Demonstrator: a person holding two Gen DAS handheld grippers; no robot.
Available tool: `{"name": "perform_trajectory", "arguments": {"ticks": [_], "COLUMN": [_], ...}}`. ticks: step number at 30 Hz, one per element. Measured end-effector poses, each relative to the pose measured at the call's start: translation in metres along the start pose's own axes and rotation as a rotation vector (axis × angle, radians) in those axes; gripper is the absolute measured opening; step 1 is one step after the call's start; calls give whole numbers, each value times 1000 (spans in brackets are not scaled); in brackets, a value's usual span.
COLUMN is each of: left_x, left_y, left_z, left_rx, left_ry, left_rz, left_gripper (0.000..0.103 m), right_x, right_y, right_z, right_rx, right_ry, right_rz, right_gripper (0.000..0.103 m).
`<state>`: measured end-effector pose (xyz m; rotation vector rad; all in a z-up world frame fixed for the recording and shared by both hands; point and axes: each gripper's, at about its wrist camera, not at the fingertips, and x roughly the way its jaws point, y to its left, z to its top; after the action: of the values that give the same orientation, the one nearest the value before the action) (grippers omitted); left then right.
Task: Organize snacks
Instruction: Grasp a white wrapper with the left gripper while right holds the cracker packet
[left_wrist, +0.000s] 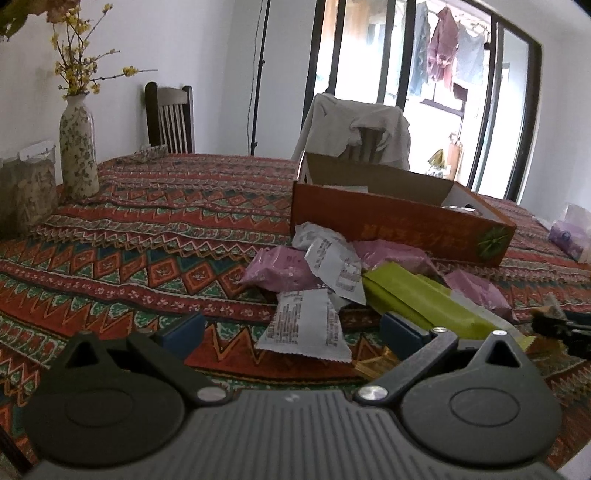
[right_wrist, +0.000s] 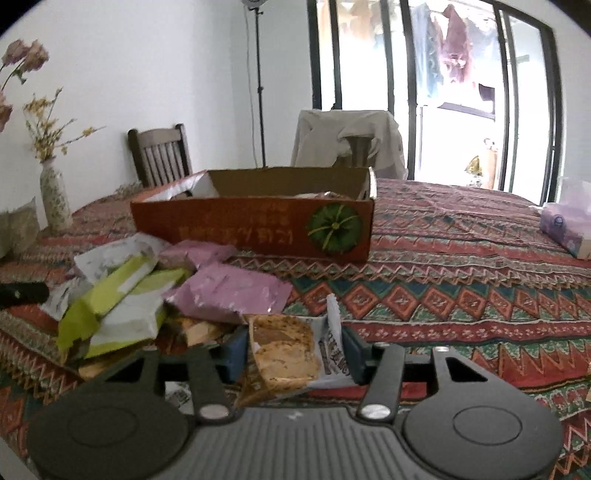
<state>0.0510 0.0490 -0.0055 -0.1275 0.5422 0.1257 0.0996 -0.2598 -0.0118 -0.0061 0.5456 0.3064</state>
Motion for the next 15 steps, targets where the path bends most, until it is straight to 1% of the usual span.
{"name": "perform_trajectory", "arguments": {"ticks": [3,6,8,9,12,13,14,15], "left_x": [12,23,29,32,41,43,44,45], "left_y": [-6,-11,-14,-15,-15,-14,-14,-13], "left_z": [4,5,5,6,8,8,8,7], "left_rx": [19,27,34,36,22,18,15,13], "left_ry": [31,50,57,63,88,94,99,104], "left_rz": [21,25,44,52,64,64,62,57], "left_gripper": [103,103,96,95,87,81,72,66], "right_x": [-1,-4,-6,-7,-8,-8,-8,-8], "right_y": [-3,-6,-7,-7,-7,-7,-8,-7], "right_z": [0,-1,-2,-3,-4,-4,-4,-4], "right_rx": [16,26,30,31,33,34,36,37], "right_ry": [-9,-20,-26,-26,-26,-27,-27,-26], "right_rz": [-8,-11,-13,-13,-11,-11,-10,-9], "right_gripper": [52,53,53,53,53,53,53,53]}}
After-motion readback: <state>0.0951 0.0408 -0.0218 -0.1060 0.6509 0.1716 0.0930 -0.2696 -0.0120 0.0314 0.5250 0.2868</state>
